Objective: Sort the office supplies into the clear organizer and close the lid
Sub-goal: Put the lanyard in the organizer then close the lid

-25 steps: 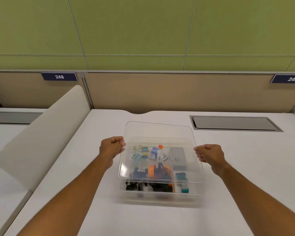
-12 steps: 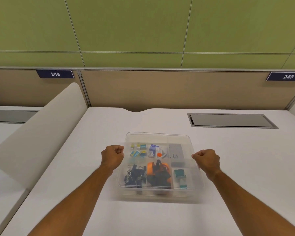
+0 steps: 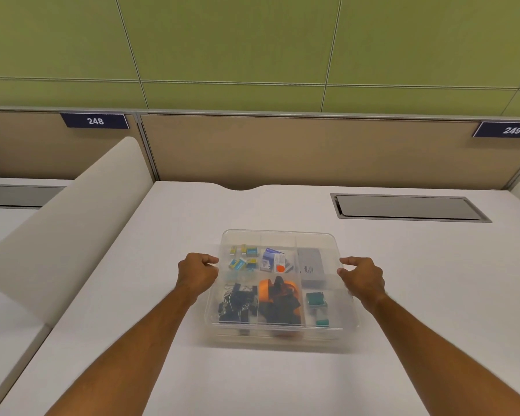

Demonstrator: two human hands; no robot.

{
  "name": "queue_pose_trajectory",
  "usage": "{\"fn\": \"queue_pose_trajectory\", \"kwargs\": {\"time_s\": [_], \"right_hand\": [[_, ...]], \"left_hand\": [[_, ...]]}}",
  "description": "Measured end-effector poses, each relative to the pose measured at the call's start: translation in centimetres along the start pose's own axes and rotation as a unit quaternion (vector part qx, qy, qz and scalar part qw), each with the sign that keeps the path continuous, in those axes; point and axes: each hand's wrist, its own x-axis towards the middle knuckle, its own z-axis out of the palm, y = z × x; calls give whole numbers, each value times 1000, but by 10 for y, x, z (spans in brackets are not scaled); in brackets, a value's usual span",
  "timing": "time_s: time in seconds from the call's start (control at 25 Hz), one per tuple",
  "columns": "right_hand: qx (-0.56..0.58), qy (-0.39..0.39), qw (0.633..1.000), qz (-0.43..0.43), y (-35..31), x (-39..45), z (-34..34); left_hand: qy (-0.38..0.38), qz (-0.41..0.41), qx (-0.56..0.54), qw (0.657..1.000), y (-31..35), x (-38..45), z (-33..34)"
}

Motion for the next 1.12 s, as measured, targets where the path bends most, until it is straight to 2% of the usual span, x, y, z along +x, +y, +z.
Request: {"fn": "queue_pose_trajectory", "kwargs": {"time_s": [0.2,0.32,0.48,0.6,0.72,0.84,0.96,1.12], "right_hand": [[-26,-5,1000,9,-1,0,0],[-58,2,998,7,-2,-7,2],[-103,-48,992,-49,-4,-21,7],[-172,-100,977,-72,-6,-38,13],[-207,-162,959,-108,-4,-52,18],[-245,-201,941,-119,2,-60,20],[-272,-208,932,-123,4,-62,21],[-281,-206,929,-124,5,-62,23]], "left_hand": [[-6,-22,-3,1000,-3,5,0],[-16,-4,12,1000,-5,2,0],[-36,101,113,988,-18,-12,0],[-55,169,134,975,-25,-32,0],[-127,164,191,959,-29,-54,3],[-167,164,270,934,-33,-61,5],[-182,166,291,924,-33,-60,6],[-177,158,282,929,-32,-60,8]]}}
